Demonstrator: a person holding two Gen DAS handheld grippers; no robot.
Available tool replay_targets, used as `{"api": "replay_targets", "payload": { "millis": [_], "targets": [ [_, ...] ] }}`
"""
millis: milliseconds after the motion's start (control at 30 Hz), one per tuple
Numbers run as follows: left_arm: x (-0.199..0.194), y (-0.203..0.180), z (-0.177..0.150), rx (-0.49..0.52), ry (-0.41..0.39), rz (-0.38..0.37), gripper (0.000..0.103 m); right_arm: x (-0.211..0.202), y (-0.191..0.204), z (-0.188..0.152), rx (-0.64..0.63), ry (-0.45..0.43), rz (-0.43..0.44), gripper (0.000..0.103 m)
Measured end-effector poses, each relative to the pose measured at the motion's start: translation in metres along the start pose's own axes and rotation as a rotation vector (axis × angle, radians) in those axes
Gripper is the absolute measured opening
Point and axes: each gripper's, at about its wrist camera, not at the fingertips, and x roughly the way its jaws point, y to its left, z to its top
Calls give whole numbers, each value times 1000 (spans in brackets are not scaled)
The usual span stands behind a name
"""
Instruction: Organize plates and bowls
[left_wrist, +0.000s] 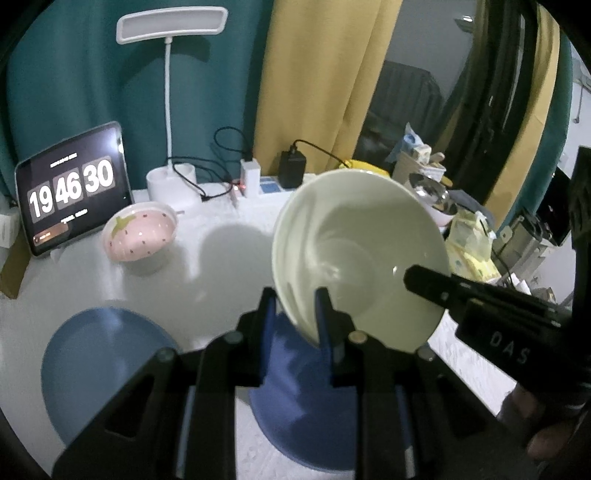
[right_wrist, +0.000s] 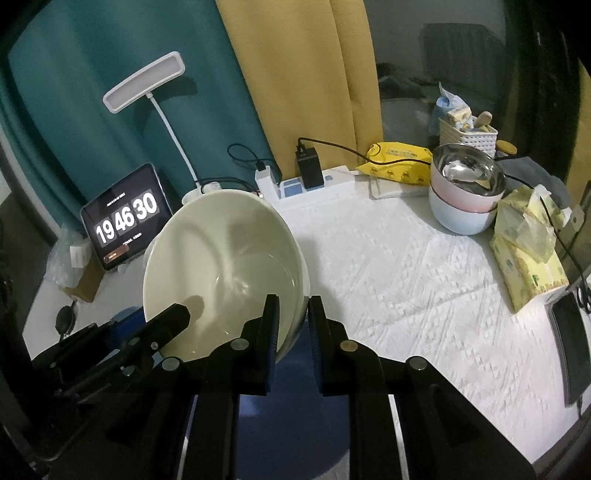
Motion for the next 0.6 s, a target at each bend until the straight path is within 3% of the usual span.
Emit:
{"api": "replay_targets", "payload": {
  "millis": [600],
  "targets": [
    [0, -7, -31, 8, 53, -4, 22, -2, -10, -34, 31, 41, -3, 17]
  ]
}}
